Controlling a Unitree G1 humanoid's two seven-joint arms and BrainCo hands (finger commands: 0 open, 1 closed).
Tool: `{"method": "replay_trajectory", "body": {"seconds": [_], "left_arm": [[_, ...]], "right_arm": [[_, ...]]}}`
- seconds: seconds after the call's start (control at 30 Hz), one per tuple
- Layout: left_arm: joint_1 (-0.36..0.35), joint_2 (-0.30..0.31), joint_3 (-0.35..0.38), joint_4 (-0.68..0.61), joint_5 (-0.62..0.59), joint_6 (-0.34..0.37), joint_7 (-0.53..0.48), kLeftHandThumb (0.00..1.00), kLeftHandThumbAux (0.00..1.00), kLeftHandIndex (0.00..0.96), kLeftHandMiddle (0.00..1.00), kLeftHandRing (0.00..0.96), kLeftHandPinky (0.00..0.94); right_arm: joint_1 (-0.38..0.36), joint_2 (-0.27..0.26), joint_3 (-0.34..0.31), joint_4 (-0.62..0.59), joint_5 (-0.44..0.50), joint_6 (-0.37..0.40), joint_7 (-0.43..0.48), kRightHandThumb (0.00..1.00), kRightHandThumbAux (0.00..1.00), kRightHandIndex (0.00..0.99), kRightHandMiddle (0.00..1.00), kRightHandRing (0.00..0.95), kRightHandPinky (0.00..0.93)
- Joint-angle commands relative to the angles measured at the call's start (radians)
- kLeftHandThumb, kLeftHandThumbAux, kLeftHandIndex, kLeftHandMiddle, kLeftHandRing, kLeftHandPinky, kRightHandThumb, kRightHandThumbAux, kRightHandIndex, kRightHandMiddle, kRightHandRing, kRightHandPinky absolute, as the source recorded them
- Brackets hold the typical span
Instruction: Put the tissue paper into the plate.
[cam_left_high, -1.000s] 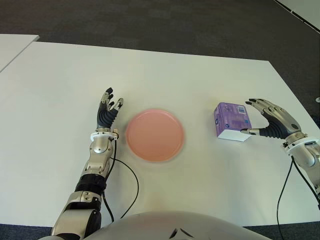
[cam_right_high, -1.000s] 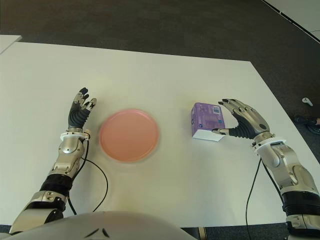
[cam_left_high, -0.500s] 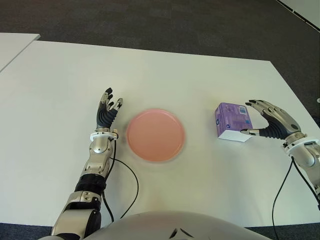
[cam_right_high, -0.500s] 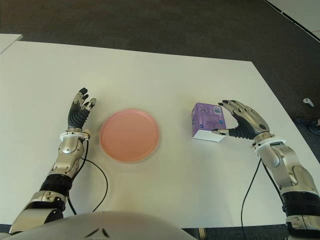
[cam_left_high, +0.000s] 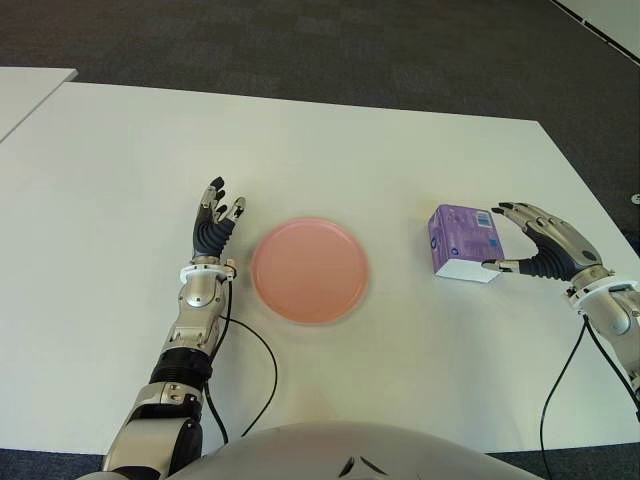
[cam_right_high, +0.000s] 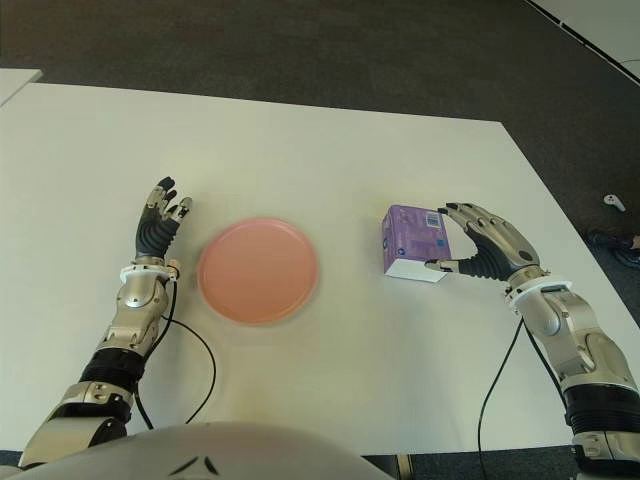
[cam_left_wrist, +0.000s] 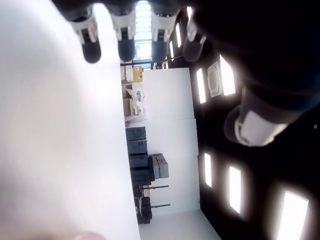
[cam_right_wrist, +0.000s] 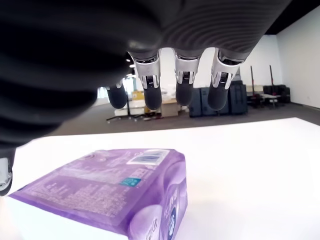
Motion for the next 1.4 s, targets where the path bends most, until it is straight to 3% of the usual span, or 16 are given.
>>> {"method": "replay_trajectory", "body": {"seconds": [0.03,0.73,1.4], "left_arm": [[-0.005,-0.005,-0.003,0.018,0.005,0.003,0.007,0.0,0.554,0.001,0.0,0.0,0.0],[-0.006,-0.005,-0.008,0.015,0.02,0.01,0.027,0.0,0.535,0.001,0.0,0.0,0.0],[-0.008,-0.003,-0.008,0.031,0.022,-0.001,0.026,0.0,0.531,0.0,0.0,0.0,0.0]], "right_arm": [[-0.004,0.021,0.026,0.019,0.005,-0.014,0.012,0.267,0.403,0.0,0.01,0.0,0.0],[-0.087,0.046,0.137,0.106,-0.028,-0.063,0.019,0.31,0.455,0.0,0.017,0.0,0.0],[-0.122,0.058,0.187,0.087,-0.057,-0.093,0.004,0.34,0.476,0.0,0.015,0.0,0.0]]}}
